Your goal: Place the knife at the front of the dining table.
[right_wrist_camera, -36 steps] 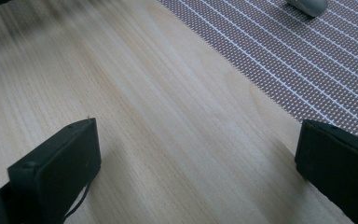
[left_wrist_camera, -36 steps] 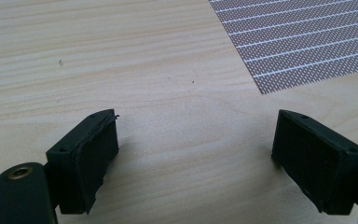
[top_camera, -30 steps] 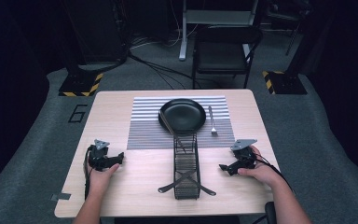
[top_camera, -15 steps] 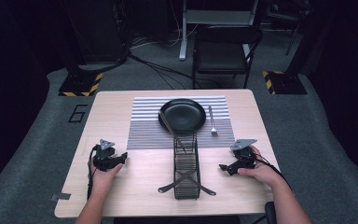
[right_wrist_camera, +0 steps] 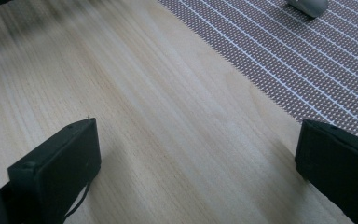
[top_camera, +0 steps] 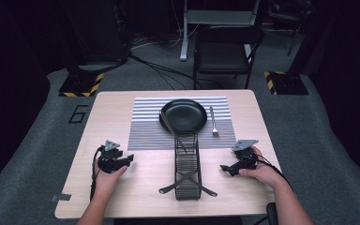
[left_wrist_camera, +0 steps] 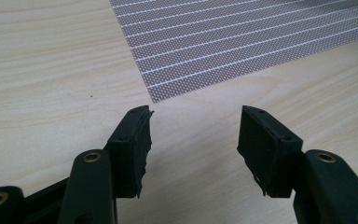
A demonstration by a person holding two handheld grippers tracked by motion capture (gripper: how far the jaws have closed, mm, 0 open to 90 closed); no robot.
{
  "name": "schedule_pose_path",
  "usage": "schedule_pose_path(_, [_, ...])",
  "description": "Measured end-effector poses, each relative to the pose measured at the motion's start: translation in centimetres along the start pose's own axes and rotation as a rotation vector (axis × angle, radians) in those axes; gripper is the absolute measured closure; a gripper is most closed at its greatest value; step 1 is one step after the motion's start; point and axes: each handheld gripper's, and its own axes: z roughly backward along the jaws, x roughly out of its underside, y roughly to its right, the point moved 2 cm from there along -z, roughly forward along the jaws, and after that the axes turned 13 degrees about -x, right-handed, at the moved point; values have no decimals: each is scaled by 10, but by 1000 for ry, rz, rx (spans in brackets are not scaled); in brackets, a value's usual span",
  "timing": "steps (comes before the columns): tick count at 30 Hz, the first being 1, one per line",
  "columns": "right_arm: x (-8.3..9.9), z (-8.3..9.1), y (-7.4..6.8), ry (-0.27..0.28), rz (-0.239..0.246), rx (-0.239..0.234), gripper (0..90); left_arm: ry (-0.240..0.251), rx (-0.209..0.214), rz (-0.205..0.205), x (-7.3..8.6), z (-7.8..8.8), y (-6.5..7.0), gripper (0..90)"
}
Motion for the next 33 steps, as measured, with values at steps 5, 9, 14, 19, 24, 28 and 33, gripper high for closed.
schedule_pose_path(5, [0, 0, 0, 0, 0, 0, 0, 1, 22, -5, -3, 4, 5, 445])
schedule_pose_path(9, [0, 0, 0, 0, 0, 0, 0, 8, 29, -11, -7, 9, 8, 445])
schedule_pose_path(14, [0, 0, 0, 0, 0, 0, 0, 16, 38, -20, -15, 16, 13, 446])
schedule_pose_path(19, [0, 0, 0, 0, 0, 0, 0, 21, 71, 10, -22, 22, 17, 444])
schedule_pose_path(24, [0, 0, 0, 0, 0, 0, 0, 23, 86, 6, -32, 28, 21, 444])
schedule_pose_path(28, [0, 0, 0, 0, -1, 0, 0, 37, 56, -29, -39, 33, 27, 434])
schedule_pose_path(33, [0, 0, 0, 0, 1, 0, 0, 46, 78, -52, -48, 38, 37, 436])
